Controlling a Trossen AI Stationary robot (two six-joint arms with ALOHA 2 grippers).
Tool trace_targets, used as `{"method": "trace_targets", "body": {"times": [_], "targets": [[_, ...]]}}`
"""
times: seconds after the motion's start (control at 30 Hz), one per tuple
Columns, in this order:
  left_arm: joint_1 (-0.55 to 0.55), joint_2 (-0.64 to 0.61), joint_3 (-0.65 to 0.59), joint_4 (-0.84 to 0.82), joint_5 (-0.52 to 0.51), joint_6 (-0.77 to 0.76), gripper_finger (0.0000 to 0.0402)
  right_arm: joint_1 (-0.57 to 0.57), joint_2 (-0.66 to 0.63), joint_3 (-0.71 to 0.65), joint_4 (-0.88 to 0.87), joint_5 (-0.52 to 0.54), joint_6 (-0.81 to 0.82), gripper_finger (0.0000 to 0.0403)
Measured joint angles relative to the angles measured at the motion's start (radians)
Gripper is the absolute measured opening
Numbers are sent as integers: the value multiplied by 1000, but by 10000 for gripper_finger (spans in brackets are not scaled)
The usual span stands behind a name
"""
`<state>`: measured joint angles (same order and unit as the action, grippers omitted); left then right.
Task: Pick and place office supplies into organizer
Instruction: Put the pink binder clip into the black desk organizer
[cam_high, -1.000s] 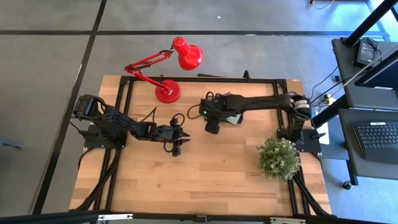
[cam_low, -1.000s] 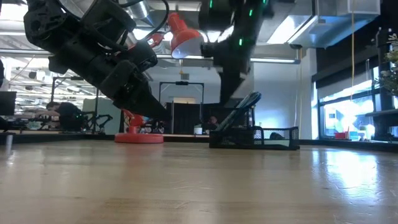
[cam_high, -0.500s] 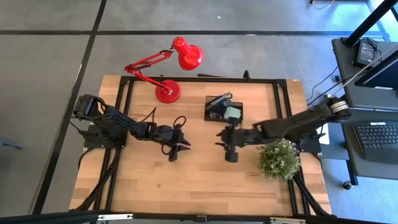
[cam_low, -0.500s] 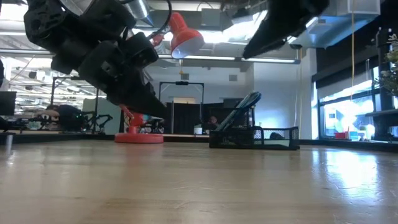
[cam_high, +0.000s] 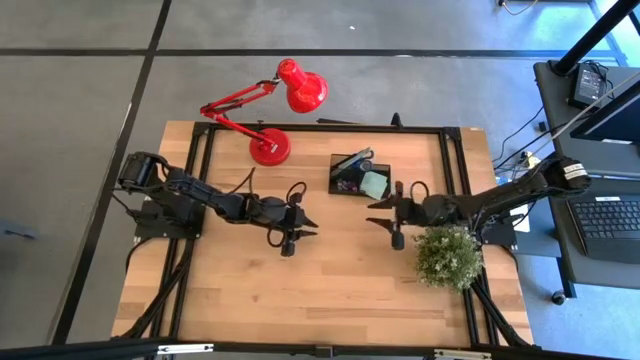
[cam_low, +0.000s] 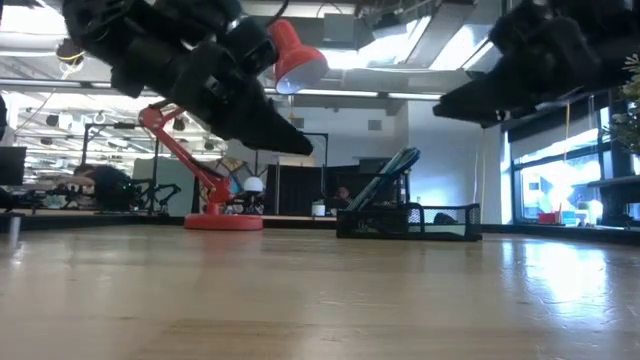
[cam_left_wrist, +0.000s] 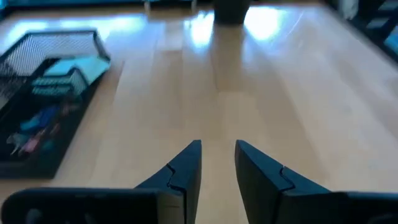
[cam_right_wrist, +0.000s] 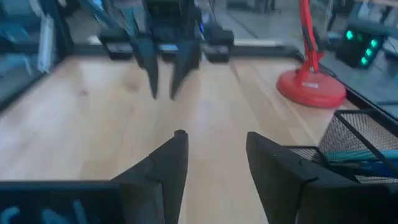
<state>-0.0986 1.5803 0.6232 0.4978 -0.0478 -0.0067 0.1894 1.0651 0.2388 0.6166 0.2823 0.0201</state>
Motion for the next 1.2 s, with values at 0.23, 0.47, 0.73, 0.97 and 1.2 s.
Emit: {"method": "trace_targets", "body": {"times": [0.23, 0.47, 0.73, 0.97, 1.2], "targets": [[-22, 0, 217, -565, -93, 57, 128, -5, -57, -135, 162, -14, -1, 166], [-75, 0, 426, -935, -99, -82, 162, -70, -68, -139, 179, -14, -38, 166], [-187, 0, 567, -1103, -61, -418, 165, -160, -68, -139, 180, -14, -90, 166], [-298, 56, 612, -1229, -64, -749, 165, -217, -68, -139, 185, -14, -130, 166], [-375, 269, 741, -1439, 52, -927, 165, -235, -67, -139, 180, -14, -108, 166]]}}
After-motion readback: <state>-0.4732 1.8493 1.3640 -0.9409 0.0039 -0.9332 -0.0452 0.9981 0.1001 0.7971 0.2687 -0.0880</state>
